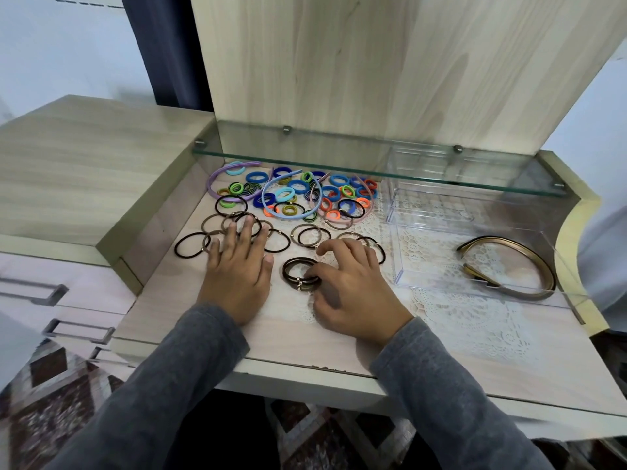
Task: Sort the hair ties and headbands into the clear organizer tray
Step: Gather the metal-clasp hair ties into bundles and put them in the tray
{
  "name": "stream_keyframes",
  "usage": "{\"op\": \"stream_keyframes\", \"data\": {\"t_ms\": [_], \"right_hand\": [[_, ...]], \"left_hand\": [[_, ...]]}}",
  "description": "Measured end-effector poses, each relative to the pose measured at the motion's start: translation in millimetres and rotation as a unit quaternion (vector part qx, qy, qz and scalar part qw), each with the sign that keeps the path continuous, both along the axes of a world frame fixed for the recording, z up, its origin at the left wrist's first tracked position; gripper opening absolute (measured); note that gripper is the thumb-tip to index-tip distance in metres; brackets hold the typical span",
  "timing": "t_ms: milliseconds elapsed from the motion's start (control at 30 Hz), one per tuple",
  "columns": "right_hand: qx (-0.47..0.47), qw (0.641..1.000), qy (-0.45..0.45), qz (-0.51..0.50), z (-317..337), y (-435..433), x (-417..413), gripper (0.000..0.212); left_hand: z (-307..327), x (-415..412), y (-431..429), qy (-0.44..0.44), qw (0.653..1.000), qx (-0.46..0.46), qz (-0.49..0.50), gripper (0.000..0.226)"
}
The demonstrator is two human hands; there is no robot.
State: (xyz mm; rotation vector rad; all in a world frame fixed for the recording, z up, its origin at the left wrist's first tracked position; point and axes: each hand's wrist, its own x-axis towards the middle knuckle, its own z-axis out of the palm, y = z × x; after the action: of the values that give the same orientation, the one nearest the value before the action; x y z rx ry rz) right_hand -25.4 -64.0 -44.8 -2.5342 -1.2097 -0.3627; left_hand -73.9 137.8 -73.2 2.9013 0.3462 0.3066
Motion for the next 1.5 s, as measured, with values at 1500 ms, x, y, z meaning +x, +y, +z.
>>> {"op": "stream_keyframes", "data": {"t_ms": [1500], "right_hand": [[0.482,0.838,0.223,-0.122,-12.2,15.6,43.2,0.021]], "left_hand": [[36.5,54.0,-79.8,-0.211,0.631,-0.746,0.038,0.022]]}}
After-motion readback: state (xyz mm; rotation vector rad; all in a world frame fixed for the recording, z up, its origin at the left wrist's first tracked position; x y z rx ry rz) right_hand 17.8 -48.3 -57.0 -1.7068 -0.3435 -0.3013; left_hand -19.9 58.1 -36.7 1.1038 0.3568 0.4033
